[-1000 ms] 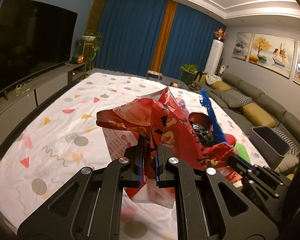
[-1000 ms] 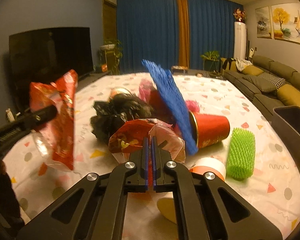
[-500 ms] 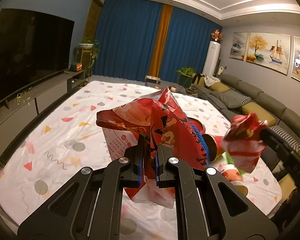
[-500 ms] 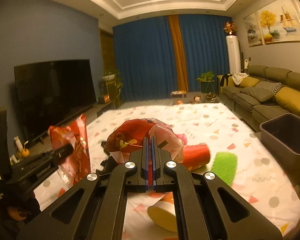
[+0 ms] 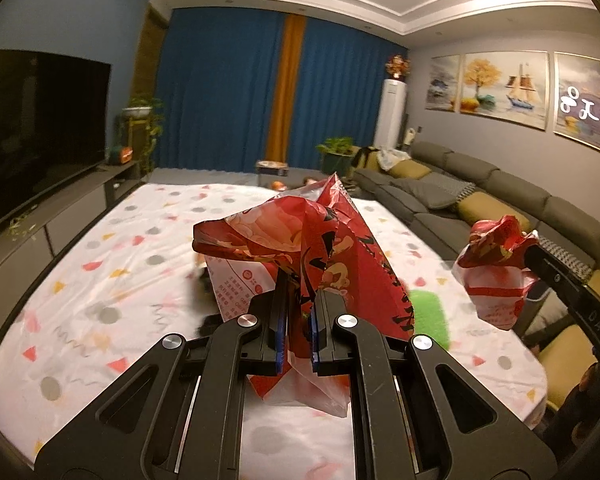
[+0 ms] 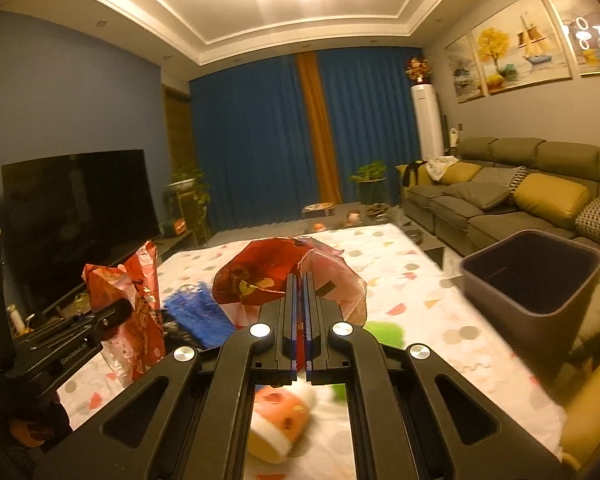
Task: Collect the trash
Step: 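Carry both red plastic bags over to the grey bin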
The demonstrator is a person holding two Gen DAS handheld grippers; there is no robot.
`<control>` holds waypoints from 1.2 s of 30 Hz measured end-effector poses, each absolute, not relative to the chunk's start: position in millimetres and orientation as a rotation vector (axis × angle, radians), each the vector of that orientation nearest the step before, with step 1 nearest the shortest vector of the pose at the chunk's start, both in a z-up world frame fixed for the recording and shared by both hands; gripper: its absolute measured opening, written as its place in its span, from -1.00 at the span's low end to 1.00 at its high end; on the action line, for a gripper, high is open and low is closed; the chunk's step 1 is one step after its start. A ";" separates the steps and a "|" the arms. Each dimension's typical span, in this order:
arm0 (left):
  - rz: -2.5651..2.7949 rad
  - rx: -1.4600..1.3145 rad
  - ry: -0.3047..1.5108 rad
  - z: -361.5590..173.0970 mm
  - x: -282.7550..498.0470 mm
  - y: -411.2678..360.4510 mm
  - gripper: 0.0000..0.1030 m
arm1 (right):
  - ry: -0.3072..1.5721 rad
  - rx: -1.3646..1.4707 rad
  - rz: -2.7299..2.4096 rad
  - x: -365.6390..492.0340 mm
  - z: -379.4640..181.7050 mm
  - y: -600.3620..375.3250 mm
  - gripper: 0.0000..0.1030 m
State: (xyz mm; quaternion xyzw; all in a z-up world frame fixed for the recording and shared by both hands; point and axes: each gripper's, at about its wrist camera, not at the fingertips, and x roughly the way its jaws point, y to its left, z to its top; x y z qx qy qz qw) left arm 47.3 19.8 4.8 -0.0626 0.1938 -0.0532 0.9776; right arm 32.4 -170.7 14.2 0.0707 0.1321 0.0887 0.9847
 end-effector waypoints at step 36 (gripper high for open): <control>-0.512 -0.050 0.477 -4.7 181.7 -290.7 -0.84 | 0.183 0.166 -0.322 83.3 1.6 -386.4 -0.93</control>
